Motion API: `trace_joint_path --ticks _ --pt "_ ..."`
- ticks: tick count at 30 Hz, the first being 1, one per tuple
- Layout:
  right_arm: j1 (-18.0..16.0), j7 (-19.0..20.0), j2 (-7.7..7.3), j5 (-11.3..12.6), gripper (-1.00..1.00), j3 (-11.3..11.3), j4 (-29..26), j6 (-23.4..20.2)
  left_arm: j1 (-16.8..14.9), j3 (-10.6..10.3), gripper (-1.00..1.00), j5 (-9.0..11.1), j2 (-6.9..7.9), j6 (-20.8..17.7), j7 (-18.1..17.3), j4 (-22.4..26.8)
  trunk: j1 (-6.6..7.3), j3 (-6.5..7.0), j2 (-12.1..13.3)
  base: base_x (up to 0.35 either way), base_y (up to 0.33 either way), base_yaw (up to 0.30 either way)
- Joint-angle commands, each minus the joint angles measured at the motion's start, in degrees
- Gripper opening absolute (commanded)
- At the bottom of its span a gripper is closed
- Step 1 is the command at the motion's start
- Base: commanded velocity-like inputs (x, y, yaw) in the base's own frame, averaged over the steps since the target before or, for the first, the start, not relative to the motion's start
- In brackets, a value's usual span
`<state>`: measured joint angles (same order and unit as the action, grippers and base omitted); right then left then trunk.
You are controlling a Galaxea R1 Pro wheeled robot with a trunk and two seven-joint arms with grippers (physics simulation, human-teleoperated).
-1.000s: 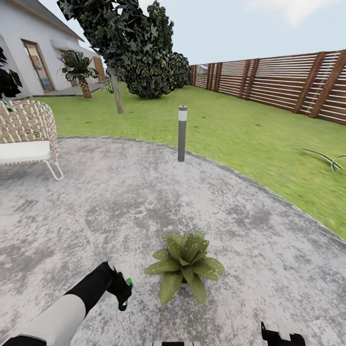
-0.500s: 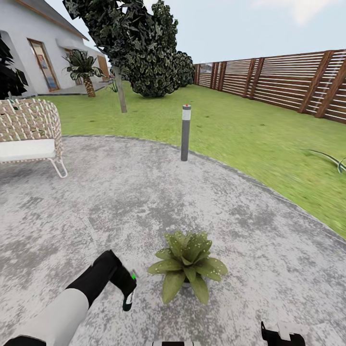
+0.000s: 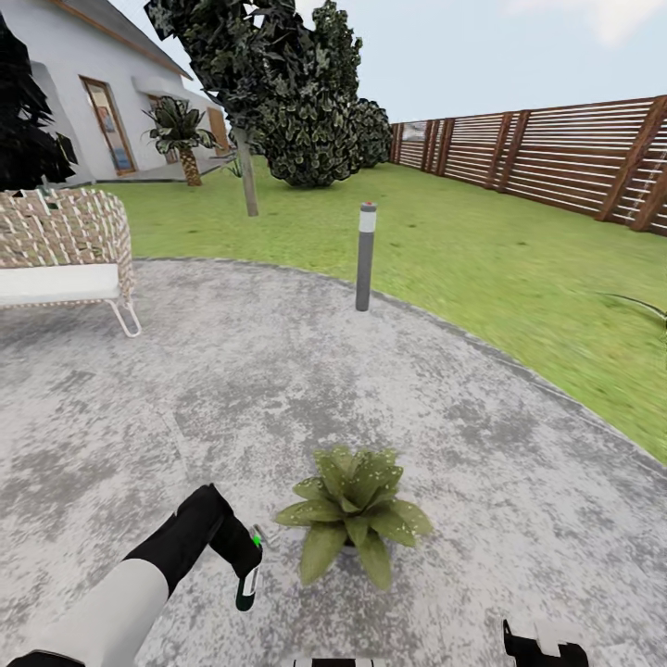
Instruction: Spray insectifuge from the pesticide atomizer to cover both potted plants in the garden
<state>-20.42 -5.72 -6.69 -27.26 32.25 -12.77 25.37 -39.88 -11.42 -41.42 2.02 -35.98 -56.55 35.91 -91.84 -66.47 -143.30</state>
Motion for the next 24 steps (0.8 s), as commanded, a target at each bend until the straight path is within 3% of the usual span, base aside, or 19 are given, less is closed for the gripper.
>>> trace_joint_path --ticks 1,2,3,5,18,24 --pt "-0.05 -0.26 0.01 -0.60 1.00 0.28 0.11 0.21 -0.02 -0.16 -1.00 -0.65 0.07 -0.43 -0.33 0.12 0.01 -0.05 -0.02 0.000 -0.272 0.007" --pt "-0.05 -0.26 0.01 -0.60 1.00 0.27 0.09 0.23 -0.02 -0.13 -1.00 -1.46 0.08 -0.46 -0.30 0.12 0.01 -0.05 -0.02 -0.005 -0.272 0.004" --pt "-0.06 -0.20 0.04 -0.60 1.00 0.27 0.11 0.21 -0.02 -0.08 -1.00 -3.73 0.00 -0.65 -0.28 0.12 0.01 -0.05 -0.02 -0.096 -0.271 0.001" --pt "-0.06 -0.26 0.09 -0.60 1.00 0.29 0.11 0.24 -0.02 0.08 -1.00 -4.53 0.17 -0.90 -0.16 0.04 0.01 -0.05 -0.02 -0.117 -0.143 0.000" --pt "-0.05 -0.26 0.10 -0.60 1.00 0.34 0.11 0.22 -0.02 0.09 -1.00 -4.55 0.03 -0.94 -0.05 0.04 0.01 -0.05 -0.02 -0.005 -0.002 0.231" --pt "-0.05 -0.26 0.08 -0.57 1.00 0.36 0.11 0.29 -0.02 0.49 -1.00 -4.55 -0.04 -1.02 1.09 0.04 0.01 -0.05 -0.02 -0.149 -0.147 0.047"
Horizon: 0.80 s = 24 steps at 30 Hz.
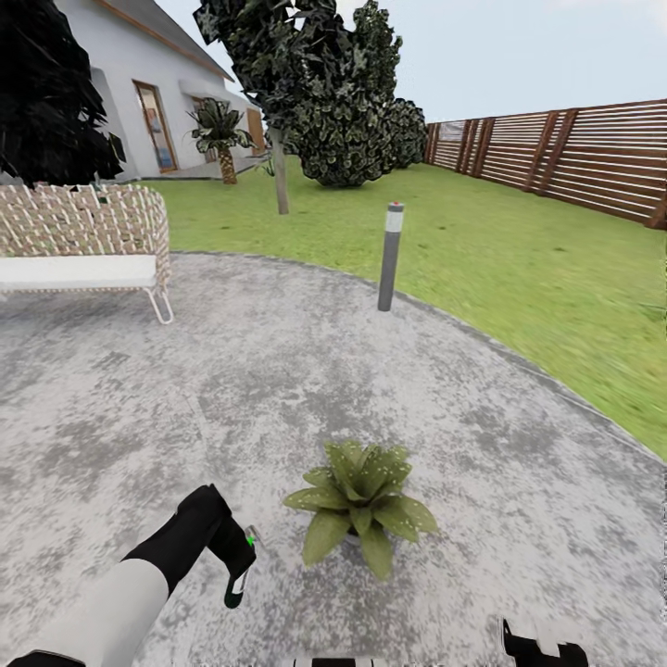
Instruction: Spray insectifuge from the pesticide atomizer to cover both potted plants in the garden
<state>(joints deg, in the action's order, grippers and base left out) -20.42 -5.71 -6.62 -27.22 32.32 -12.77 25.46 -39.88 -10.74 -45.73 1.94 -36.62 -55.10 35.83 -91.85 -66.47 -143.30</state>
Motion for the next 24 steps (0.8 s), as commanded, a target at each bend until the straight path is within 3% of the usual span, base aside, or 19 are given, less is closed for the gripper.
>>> trace_joint_path --ticks 1,8,17,20,22,24 --pt "-0.06 -0.26 0.02 -0.62 1.00 0.29 0.11 0.21 -0.02 -0.18 -1.00 -0.24 0.09 -0.38 -0.31 0.12 0.02 -0.05 -0.02 -0.060 -0.249 0.001" --pt "-0.07 -0.26 0.02 -0.64 1.00 0.20 0.11 0.13 -0.02 -0.16 -1.00 -0.15 -0.08 -0.31 0.84 0.12 0.02 -0.05 -0.02 -0.004 -0.151 0.014" --pt "-0.06 -0.26 0.03 -0.64 1.00 0.20 0.11 0.12 0.13 -0.08 -1.00 0.39 -0.33 -0.38 2.28 -0.94 0.02 -0.05 -0.02 0.000 -0.003 0.230" --pt "-0.06 -0.25 0.03 -0.64 1.00 0.20 0.11 0.15 0.15 0.13 -1.00 0.78 -0.96 -0.51 5.55 -2.74 0.02 -0.05 -0.02 0.000 0.000 0.053" --pt "-0.07 -0.18 0.03 -0.66 1.00 0.20 0.11 0.15 0.15 2.31 -1.00 4.06 -2.02 -0.55 10.15 -4.33 0.02 -0.05 -0.02 0.000 0.000 0.004" --pt "-0.06 -0.18 0.03 -0.70 1.00 0.20 0.11 0.13 0.23 3.01 -1.00 5.57 -2.15 -0.53 12.81 -4.56 0.02 -0.05 -0.02 0.000 0.000 0.001"
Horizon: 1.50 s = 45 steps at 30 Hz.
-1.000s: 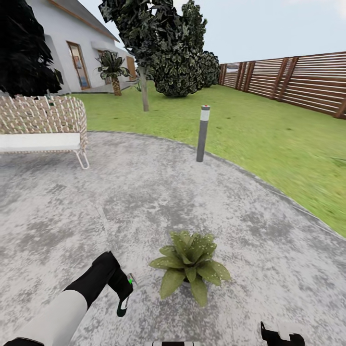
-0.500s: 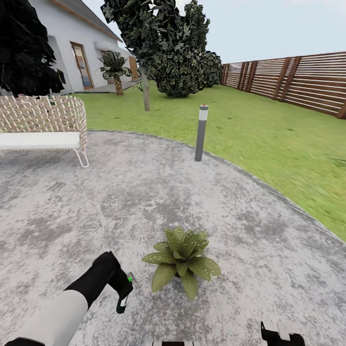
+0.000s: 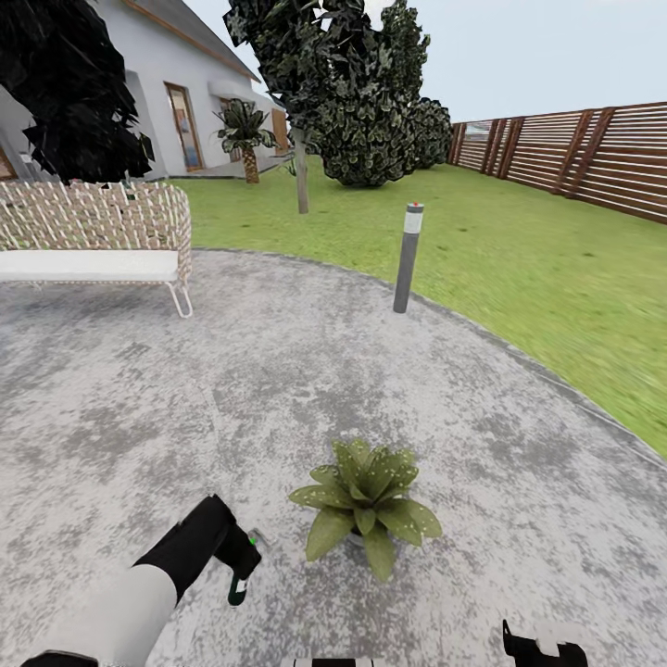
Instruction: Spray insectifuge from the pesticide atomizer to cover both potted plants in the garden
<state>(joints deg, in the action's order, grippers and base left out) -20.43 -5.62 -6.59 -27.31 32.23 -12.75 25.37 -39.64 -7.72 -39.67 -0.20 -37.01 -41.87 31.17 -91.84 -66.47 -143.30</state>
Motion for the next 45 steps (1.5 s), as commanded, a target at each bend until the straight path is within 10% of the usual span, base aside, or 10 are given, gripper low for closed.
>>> trace_joint_path --ticks 1,11,35,45 --pt "-0.06 -0.27 0.00 -0.58 1.00 0.29 0.09 0.23 0.36 0.18 -1.00 0.05 -0.04 -0.11 1.03 -0.32 0.01 -0.05 -0.02 0.000 0.000 0.000" --pt "-0.05 -0.22 0.10 -0.64 1.00 0.29 0.09 0.22 1.29 0.26 -1.00 5.86 -0.55 0.61 7.59 -5.75 0.01 -0.05 -0.02 0.000 -0.105 0.129" --pt "-0.05 -0.26 0.36 -0.64 1.00 0.29 0.34 0.20 1.23 0.40 -1.00 5.81 -1.23 0.36 7.94 -5.70 0.01 -0.30 -0.02 -0.029 -0.148 0.126" --pt "-0.05 -0.26 0.35 -0.64 1.00 0.29 0.36 0.20 0.69 -0.29 -1.00 5.38 -4.66 -3.26 7.42 -4.96 0.01 -0.30 -0.02 0.000 0.000 0.001"
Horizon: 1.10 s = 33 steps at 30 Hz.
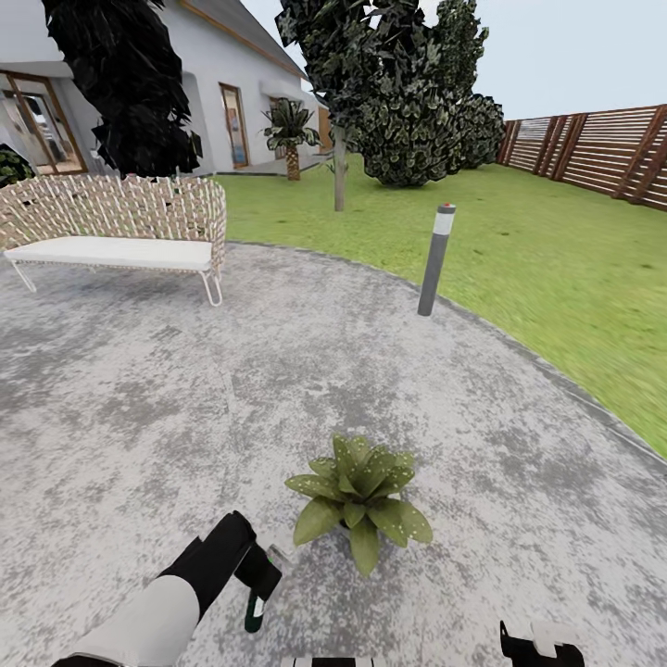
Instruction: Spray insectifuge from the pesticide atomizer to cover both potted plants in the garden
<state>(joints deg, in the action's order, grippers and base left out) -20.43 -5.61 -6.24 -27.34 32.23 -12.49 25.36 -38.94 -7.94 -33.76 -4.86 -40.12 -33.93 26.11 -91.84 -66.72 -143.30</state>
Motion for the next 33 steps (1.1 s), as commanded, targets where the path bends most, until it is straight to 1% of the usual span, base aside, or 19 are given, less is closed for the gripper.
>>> trace_joint_path --ticks 1,5,12,14,15,17,18,23,26,29,31,32,33 --pt "-0.06 -0.26 0.00 -0.61 1.00 0.29 0.08 0.21 0.04 -0.17 -1.00 -0.61 0.06 -1.17 -0.52 0.18 0.01 -0.05 -0.02 0.000 0.000 0.000" --pt "-0.05 -0.25 0.01 -0.61 1.00 0.29 0.09 0.21 0.38 0.18 -1.00 -0.58 0.29 -1.86 -0.18 0.15 0.01 -0.05 -0.02 0.000 0.000 0.000" --pt "-0.05 -0.24 0.05 -0.61 1.00 0.29 0.05 0.24 0.62 0.46 -1.00 -0.54 1.37 -1.82 0.04 -0.29 0.01 -0.05 -0.02 0.000 0.000 0.003" --pt "-0.06 -0.31 0.04 -0.61 1.00 0.29 0.03 0.24 0.62 0.53 -1.00 -0.39 1.76 -1.79 0.66 -0.11 0.01 -0.05 -0.02 0.000 0.000 0.136" --pt "-0.05 -0.34 0.02 -0.61 1.00 0.29 0.02 0.22 0.63 0.54 -1.00 -0.31 1.88 -1.74 1.66 -0.05 0.01 -0.05 -0.02 0.000 0.000 0.225" --pt "-0.05 -0.34 0.02 -0.61 1.00 0.29 0.01 0.24 0.64 0.55 -1.00 -0.21 1.94 -1.72 3.59 -0.01 0.01 -0.05 -0.02 0.000 0.000 0.253" --pt "-0.05 -0.34 0.01 -0.61 1.00 0.29 0.01 0.23 0.63 0.56 -1.00 -0.19 1.92 -1.72 3.94 -0.01 0.01 -0.05 -0.02 0.029 -0.076 0.253" --pt "-0.06 -0.30 0.00 -0.61 1.00 0.29 0.01 0.21 0.62 0.57 -1.00 -0.12 1.79 -1.70 4.29 0.19 0.01 -0.05 -0.02 0.047 -0.217 0.083" --pt "-0.05 -0.28 0.00 -0.61 1.00 0.29 0.01 0.21 0.62 0.70 -1.00 -0.08 1.78 -1.66 4.33 0.25 0.01 -0.05 -0.02 -0.109 -0.235 0.005" --pt "-0.05 -0.28 0.02 -0.61 1.00 0.29 0.01 0.21 0.62 0.82 -1.00 -0.07 1.80 -1.69 4.45 0.26 0.01 -0.05 -0.02 -0.082 -0.086 0.001" --pt "-0.05 -0.28 0.01 -0.61 1.00 0.29 0.01 0.22 0.62 1.71 -1.00 -0.12 2.01 -1.66 4.49 0.26 0.01 -0.05 -0.02 -0.015 -0.016 0.000" --pt "-0.05 -0.28 0.01 -0.61 1.00 0.29 0.01 0.22 0.62 2.69 -1.00 -0.13 2.39 -1.65 4.51 0.26 0.01 -0.05 -0.02 -0.008 -0.008 0.000" --pt "-0.05 -0.29 0.00 -0.61 1.00 0.29 0.01 0.21 0.62 5.02 -1.00 -0.11 3.43 -1.59 4.53 0.31 0.01 -0.05 -0.02 -0.003 -0.003 0.000"
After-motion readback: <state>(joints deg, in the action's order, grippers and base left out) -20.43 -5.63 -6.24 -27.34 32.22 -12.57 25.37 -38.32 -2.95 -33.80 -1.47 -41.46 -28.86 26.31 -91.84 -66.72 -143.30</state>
